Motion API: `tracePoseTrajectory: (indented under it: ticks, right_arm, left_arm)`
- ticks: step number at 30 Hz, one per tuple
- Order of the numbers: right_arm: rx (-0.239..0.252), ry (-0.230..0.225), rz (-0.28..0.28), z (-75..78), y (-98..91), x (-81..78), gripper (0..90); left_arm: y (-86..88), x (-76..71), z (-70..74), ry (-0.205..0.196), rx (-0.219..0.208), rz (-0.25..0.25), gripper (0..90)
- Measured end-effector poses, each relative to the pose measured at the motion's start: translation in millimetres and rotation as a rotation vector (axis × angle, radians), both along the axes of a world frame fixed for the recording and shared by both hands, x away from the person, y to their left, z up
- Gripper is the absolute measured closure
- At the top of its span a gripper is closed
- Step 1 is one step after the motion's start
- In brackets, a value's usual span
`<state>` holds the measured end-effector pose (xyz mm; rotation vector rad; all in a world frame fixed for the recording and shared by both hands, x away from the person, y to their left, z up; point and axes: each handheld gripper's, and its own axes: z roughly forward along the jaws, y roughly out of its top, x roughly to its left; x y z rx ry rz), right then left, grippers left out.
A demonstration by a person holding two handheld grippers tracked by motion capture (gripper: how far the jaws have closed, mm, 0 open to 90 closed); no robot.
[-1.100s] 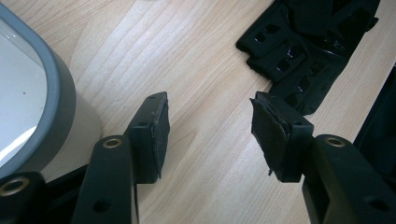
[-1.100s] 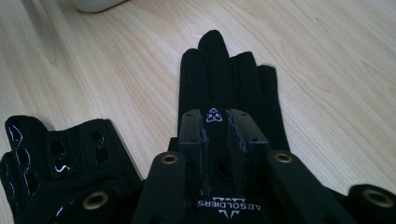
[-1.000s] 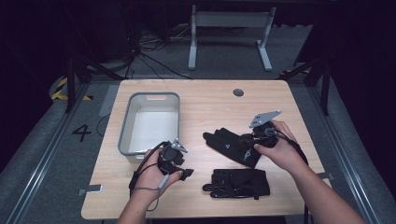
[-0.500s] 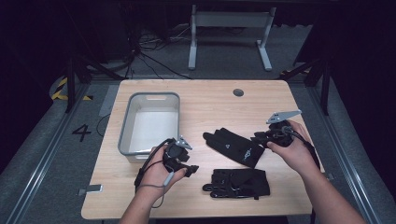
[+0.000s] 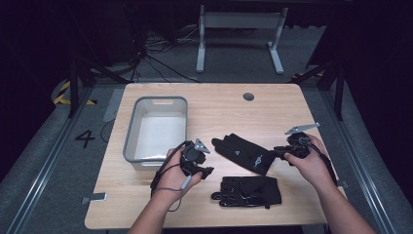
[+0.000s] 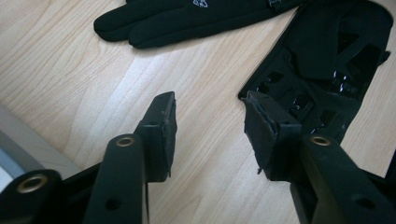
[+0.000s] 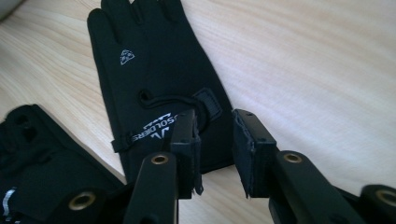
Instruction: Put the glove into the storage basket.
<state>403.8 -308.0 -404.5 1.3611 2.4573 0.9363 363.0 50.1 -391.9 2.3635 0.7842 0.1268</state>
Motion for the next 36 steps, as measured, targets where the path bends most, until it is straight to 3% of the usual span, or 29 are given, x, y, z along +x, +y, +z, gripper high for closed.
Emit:
tracePoseTrajectory:
  ticks: [7,12,18,30,34,36]
  right_arm:
    - [-0.006,0.027,-0.02,-16.6,-0.6,6.2,74.1]
    - [-0.05,0.028,-0.078,-25.8,-2.2,10.5,69.8]
    - [-0.095,0.037,-0.097,-34.8,-1.1,13.0,60.9]
    - [-0.093,0.045,-0.033,-35.2,1.4,15.8,85.1]
    - [-0.101,0.032,-0.013,-35.1,1.2,15.7,87.4]
    - [-0.139,0.008,0.012,-34.3,1.4,16.4,87.7]
  left_arm:
    - [-2.7,0.5,-3.5,-0.011,0.013,0.002,60.2]
    - [-4.0,0.9,-4.1,-0.014,0.019,0.005,61.4]
    - [-6.2,3.5,-4.6,-0.019,0.005,0.031,59.4]
    - [-16.7,19.1,-5.4,-0.012,-0.022,0.077,55.4]
    - [-21.1,26.9,-6.9,-0.005,-0.016,0.098,55.3]
    - [-24.0,32.0,-7.8,0.0,-0.019,0.108,55.3]
